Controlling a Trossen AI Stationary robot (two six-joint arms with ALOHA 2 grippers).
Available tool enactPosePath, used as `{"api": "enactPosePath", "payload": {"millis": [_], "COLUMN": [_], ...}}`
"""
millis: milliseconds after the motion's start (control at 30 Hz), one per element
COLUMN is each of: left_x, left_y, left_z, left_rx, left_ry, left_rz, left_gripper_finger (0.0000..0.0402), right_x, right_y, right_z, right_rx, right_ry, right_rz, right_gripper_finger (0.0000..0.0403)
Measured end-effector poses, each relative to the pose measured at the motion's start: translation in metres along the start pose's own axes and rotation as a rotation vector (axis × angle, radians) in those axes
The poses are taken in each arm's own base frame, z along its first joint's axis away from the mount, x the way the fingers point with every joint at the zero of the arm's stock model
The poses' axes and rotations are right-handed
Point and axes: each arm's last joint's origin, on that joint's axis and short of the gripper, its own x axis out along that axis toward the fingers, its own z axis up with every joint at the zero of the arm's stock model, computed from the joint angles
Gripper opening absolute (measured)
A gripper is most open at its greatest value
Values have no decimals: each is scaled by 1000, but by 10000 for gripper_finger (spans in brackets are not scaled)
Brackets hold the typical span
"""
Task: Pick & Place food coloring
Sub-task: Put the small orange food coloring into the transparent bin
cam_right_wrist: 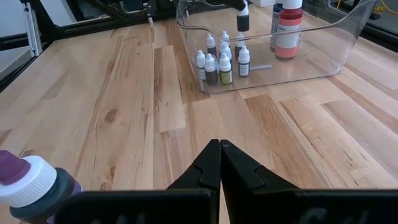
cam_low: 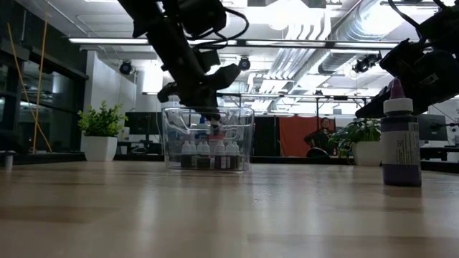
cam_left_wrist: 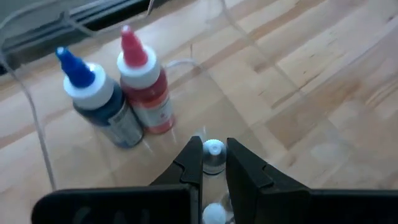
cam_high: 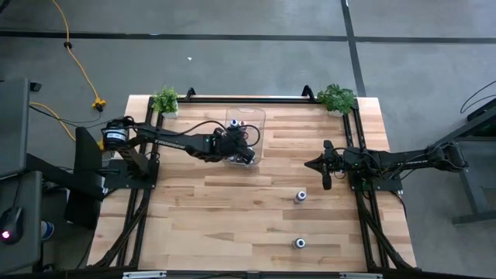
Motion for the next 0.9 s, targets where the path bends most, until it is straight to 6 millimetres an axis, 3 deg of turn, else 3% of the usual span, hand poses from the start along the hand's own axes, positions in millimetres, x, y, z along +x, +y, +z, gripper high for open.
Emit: {"api": "enactPosePath", "payload": {"millis": [367,900], "left_x": [19,24], "left_y": [-14,-15], "left_z": [-22,-33], "left_rx": [-35,-15], "left_ry": [-43,7], "left_rz": [76,78], "left_gripper_finger": [33,33], "right_x": [0,0], "right_y": [0,0], "right_z": [0,0], "right_rx": [0,0], "right_ry": [-1,0], "right_rz": [0,0], "right_gripper_finger": [0,0]}}
